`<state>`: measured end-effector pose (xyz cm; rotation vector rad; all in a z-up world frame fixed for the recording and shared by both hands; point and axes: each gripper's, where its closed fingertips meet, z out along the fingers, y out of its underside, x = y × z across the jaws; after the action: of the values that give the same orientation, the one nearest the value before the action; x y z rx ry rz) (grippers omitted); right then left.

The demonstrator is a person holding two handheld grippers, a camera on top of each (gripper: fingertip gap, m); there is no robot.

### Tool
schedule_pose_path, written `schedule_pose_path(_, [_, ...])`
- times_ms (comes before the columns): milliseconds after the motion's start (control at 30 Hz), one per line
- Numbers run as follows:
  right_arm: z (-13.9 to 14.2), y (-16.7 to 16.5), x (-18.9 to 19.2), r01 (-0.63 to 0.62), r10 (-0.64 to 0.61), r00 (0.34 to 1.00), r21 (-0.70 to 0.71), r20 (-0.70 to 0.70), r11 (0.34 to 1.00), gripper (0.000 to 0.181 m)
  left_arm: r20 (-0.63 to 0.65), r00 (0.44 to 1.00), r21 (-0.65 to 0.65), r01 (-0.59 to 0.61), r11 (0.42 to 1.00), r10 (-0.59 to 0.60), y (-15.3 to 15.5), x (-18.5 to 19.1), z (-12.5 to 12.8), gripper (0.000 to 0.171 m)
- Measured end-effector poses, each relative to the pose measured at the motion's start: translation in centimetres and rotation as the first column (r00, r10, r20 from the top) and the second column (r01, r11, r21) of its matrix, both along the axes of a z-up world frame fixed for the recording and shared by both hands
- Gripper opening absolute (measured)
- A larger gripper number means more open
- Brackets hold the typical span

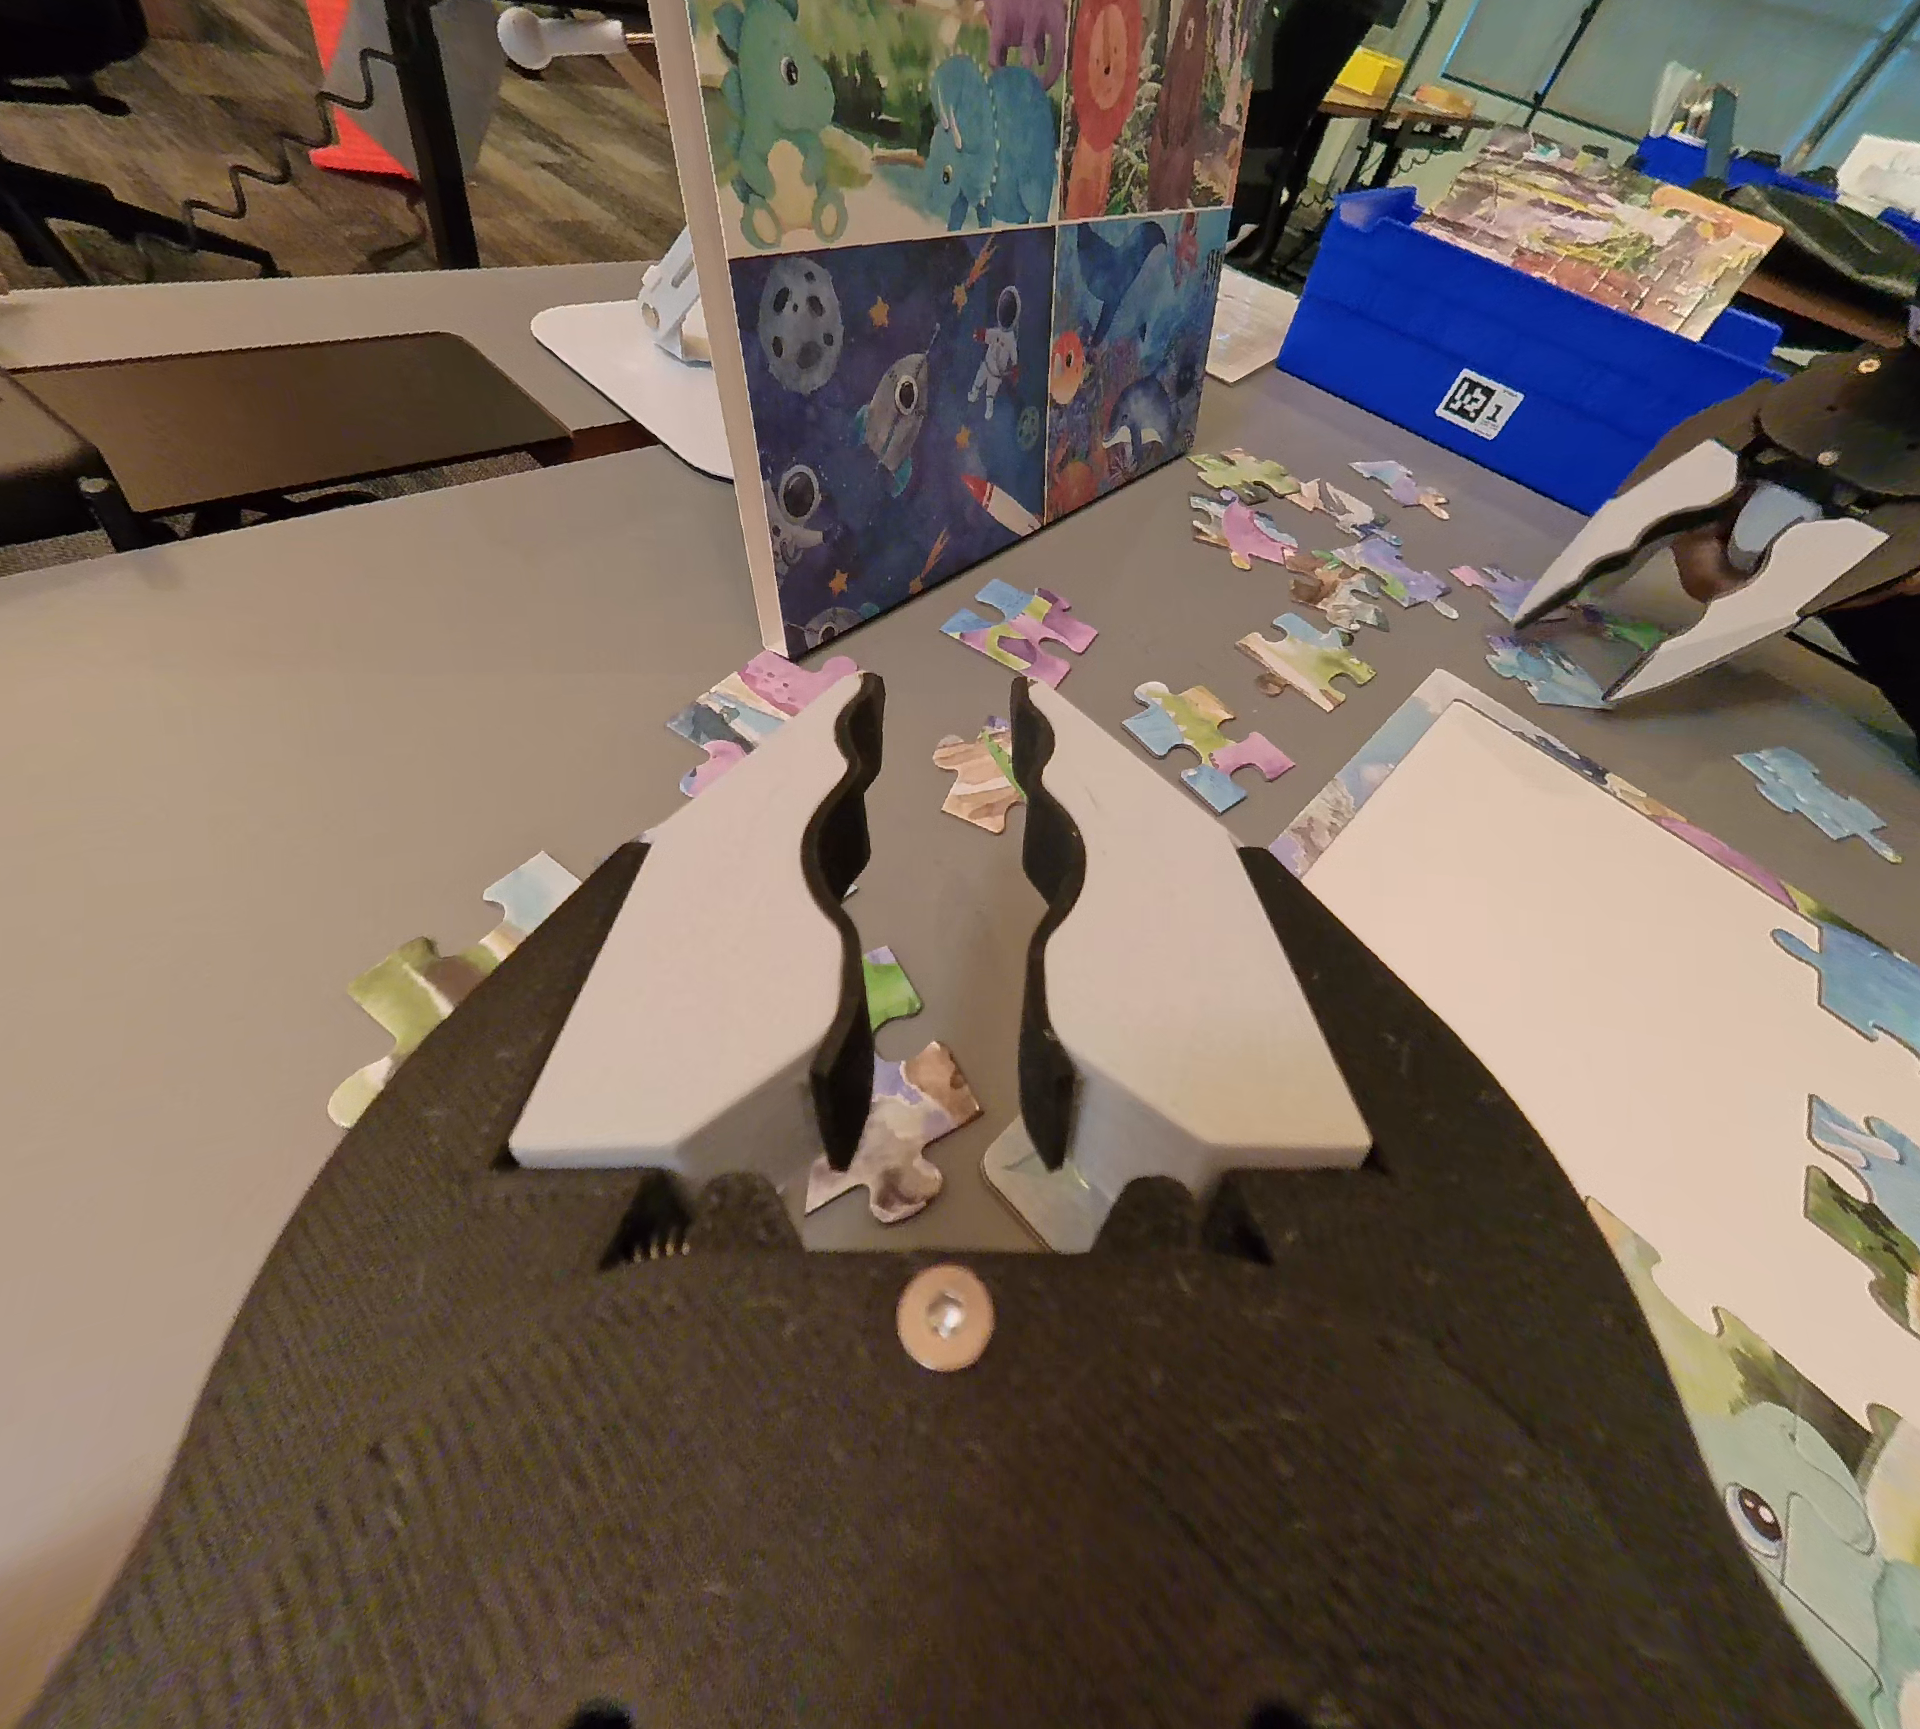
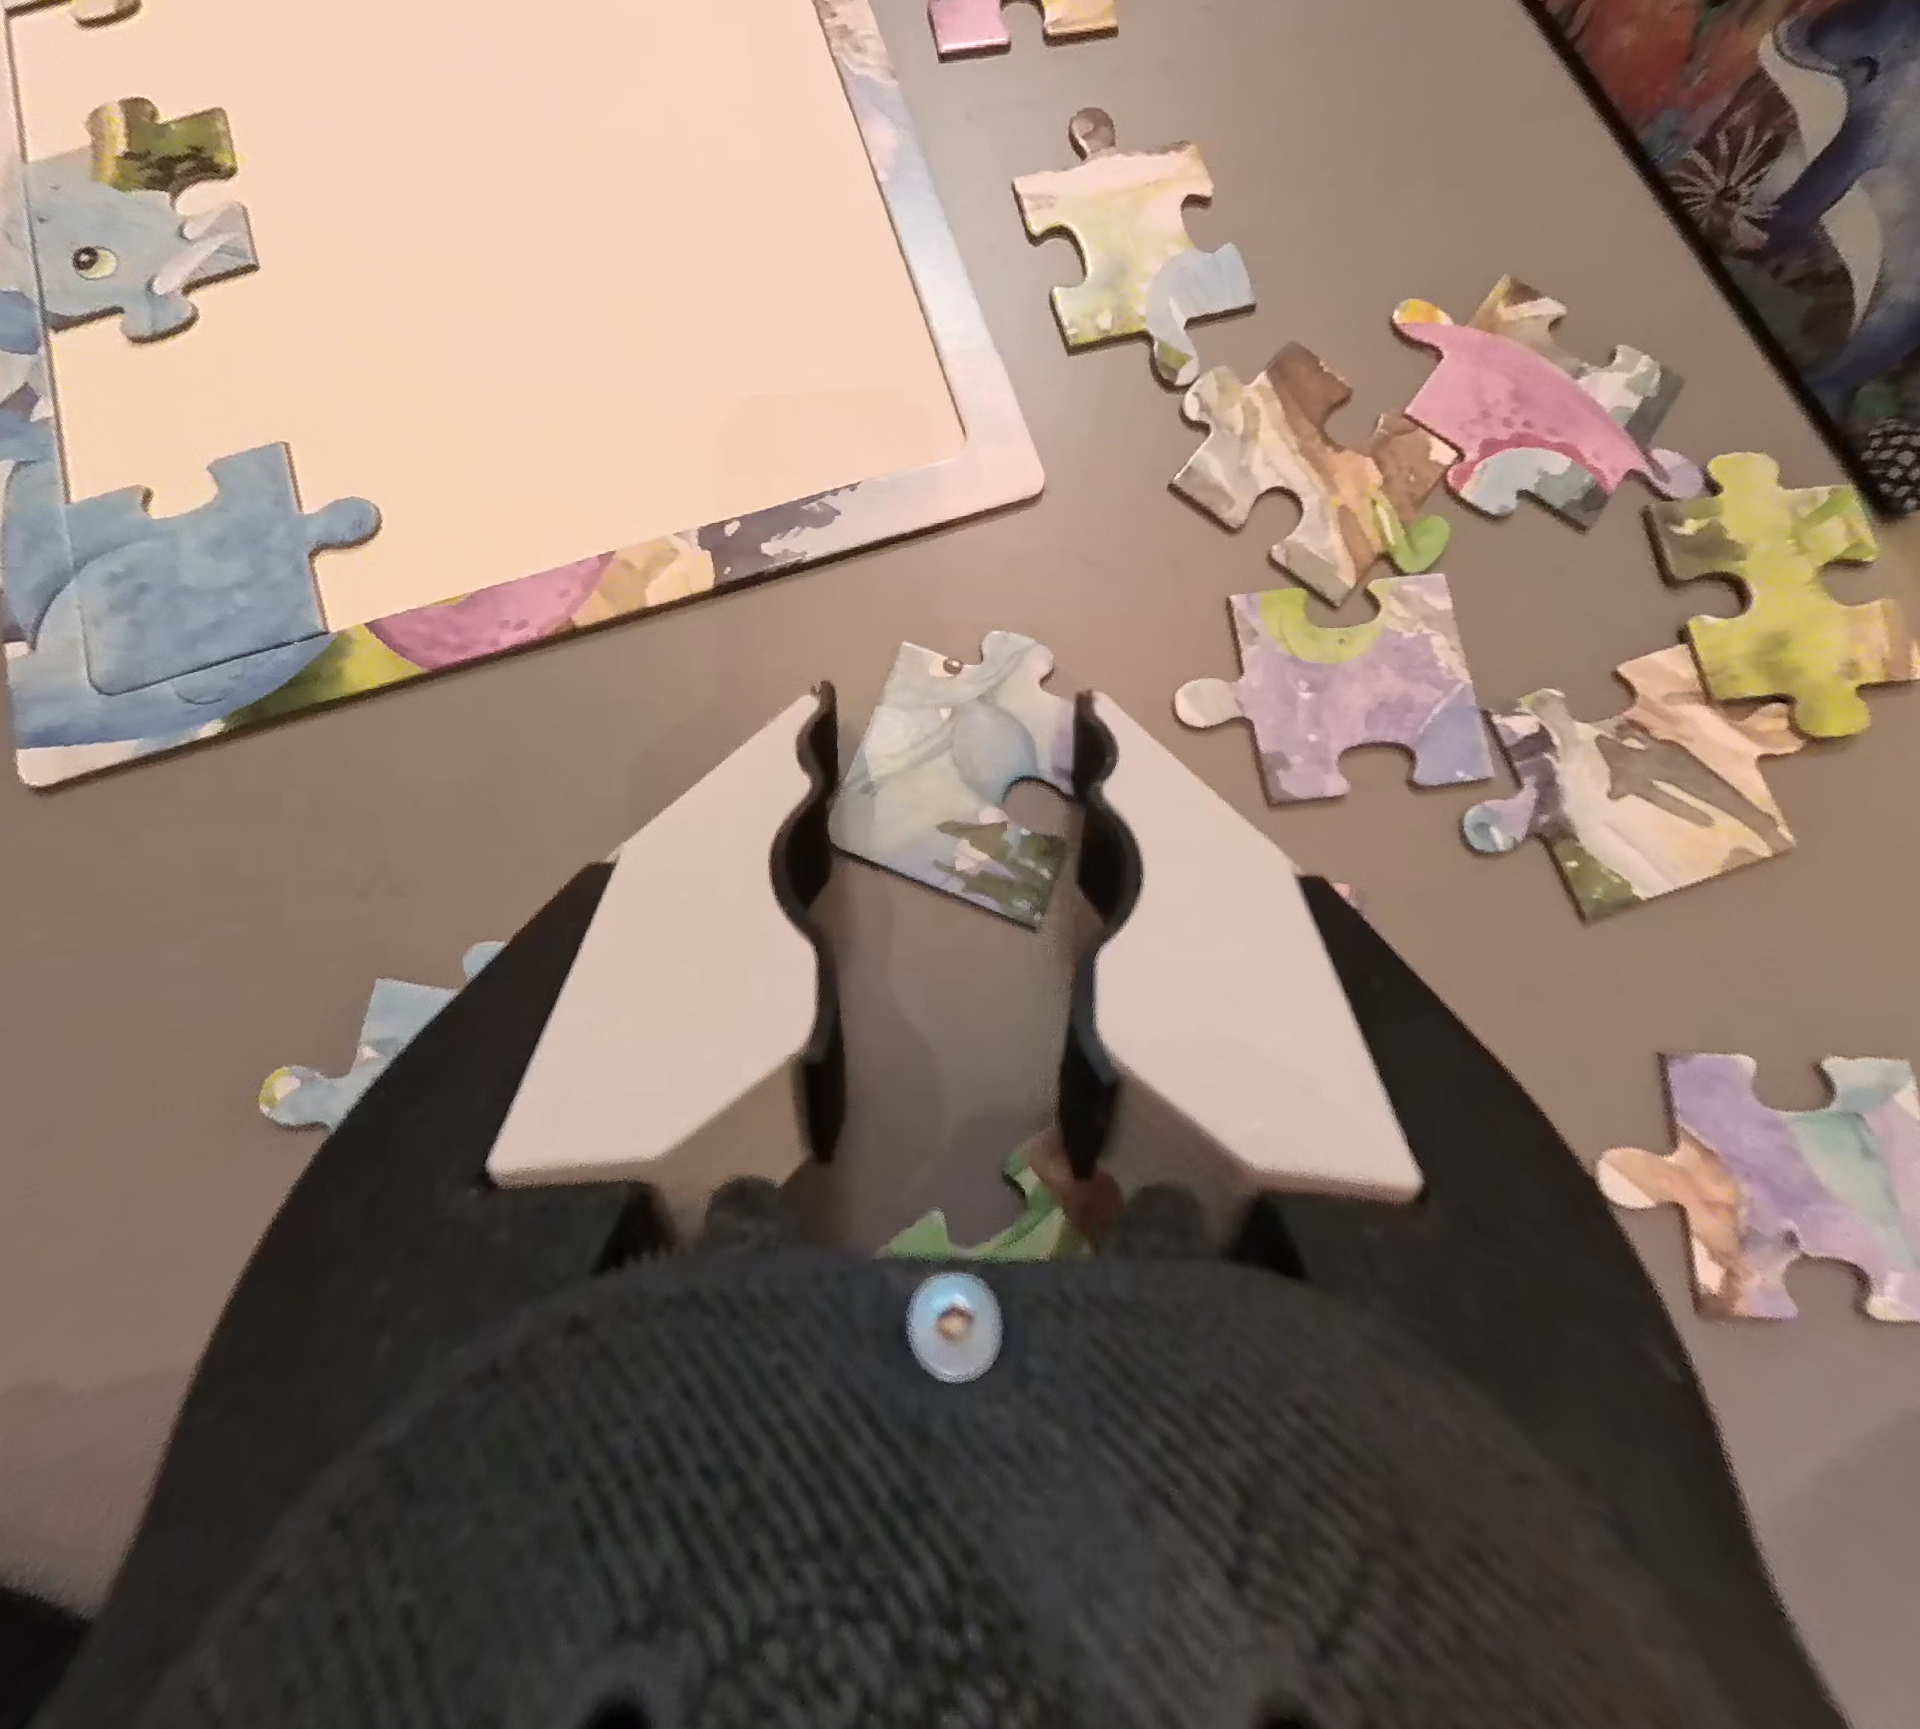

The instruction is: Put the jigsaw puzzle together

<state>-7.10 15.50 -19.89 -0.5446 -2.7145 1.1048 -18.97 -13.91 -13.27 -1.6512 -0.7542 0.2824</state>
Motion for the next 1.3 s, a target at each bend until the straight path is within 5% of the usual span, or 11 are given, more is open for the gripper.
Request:
schedule_pose_path(267, [-1.1,1.0,-0.1,0.033,-0.034,0.999,0.047,0.034,0.998,0.055,0.002,1.0,0.0,0.001,1.0,-0.001,0.0,0.0,0.0,0.023])
schedule_pose_path(767, [-1.1,0.7,-0.1,0.03,-0.032,0.999,0.053,0.032,0.998,0.049,0.005,1.0,0.0,0.003,1.0,-0.003,0.1,0.0,-0.1,0.023])
schedule_pose_path(1067, [1.8,1.3,-1.3,0.08,-0.083,0.996,-0.081,-0.029,0.994,0.039,0.005,1.0,-0.003,0.008,1.0,-0.008,0.2,0.1,-0.1,0.023])
schedule_pose_path(1300, [1.3,2.1,-1.8,0.115,-0.117,0.992,-0.049,-0.04,0.992,0.042,0.004,1.0,-0.003,0.008,1.0,-0.008,0.2,0.1,-0.1,0.024])
